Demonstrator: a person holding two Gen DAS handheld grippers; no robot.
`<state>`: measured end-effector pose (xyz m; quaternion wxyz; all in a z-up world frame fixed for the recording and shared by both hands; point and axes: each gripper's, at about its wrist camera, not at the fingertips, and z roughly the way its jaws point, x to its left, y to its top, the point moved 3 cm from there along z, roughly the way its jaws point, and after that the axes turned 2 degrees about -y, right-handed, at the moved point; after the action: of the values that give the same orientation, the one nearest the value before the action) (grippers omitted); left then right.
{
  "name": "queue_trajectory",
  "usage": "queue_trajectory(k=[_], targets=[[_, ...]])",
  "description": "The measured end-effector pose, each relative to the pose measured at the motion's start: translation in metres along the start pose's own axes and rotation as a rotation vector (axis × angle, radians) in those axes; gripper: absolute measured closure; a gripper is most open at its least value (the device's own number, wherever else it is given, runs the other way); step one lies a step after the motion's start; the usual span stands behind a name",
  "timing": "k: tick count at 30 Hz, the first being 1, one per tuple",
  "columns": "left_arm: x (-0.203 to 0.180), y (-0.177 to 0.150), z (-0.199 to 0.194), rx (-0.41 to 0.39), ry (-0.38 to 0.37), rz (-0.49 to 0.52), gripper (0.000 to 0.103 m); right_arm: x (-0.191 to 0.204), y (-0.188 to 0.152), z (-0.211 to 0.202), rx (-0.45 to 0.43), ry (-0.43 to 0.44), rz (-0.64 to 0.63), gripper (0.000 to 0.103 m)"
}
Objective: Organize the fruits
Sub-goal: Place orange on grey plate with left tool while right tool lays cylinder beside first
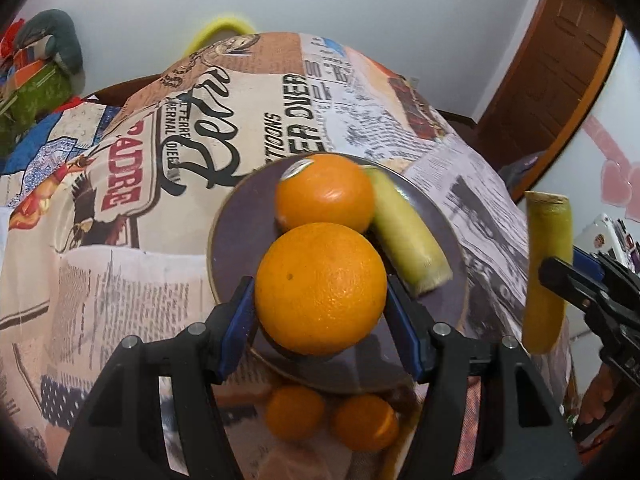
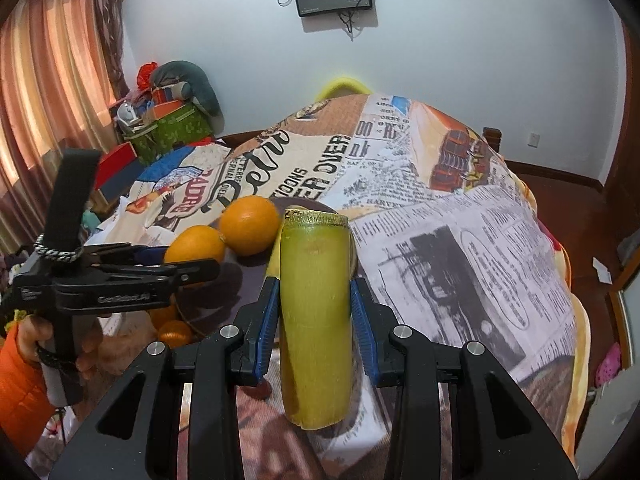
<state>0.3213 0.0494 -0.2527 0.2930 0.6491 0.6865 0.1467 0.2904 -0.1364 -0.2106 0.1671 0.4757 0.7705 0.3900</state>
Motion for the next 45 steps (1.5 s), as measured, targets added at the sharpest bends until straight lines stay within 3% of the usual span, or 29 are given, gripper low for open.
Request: queue_trajectory(k=[11,19,29,35,45], targets=[[0.015,0.022,0.009,-0.024,0.060,0.031,0.040,0.005,0.029,0.028,-0.010,0.020,-0.006,0.070],[0.028,0.026,0.024,0.015,0.065,0.001,0.040,-0.003,0.034,0.064,0.056,0.043,0.037,0.070],[0.022,0.028,0.025,-0.001,0.075,0.025,0.038,-0.005,0.035,0.082,0.097,0.054,0.073,0.070],[0.018,0.030,0.019,-0.019,0.076,0.029,0.034,-0.002,0.034,0.079,0.100,0.006,0.019,0.069],[0.001,0.030,-0.015,-0.068,0.085,0.080,0.033,-0.006,0.040,0.051,0.069,0.020,0.025,0.069]])
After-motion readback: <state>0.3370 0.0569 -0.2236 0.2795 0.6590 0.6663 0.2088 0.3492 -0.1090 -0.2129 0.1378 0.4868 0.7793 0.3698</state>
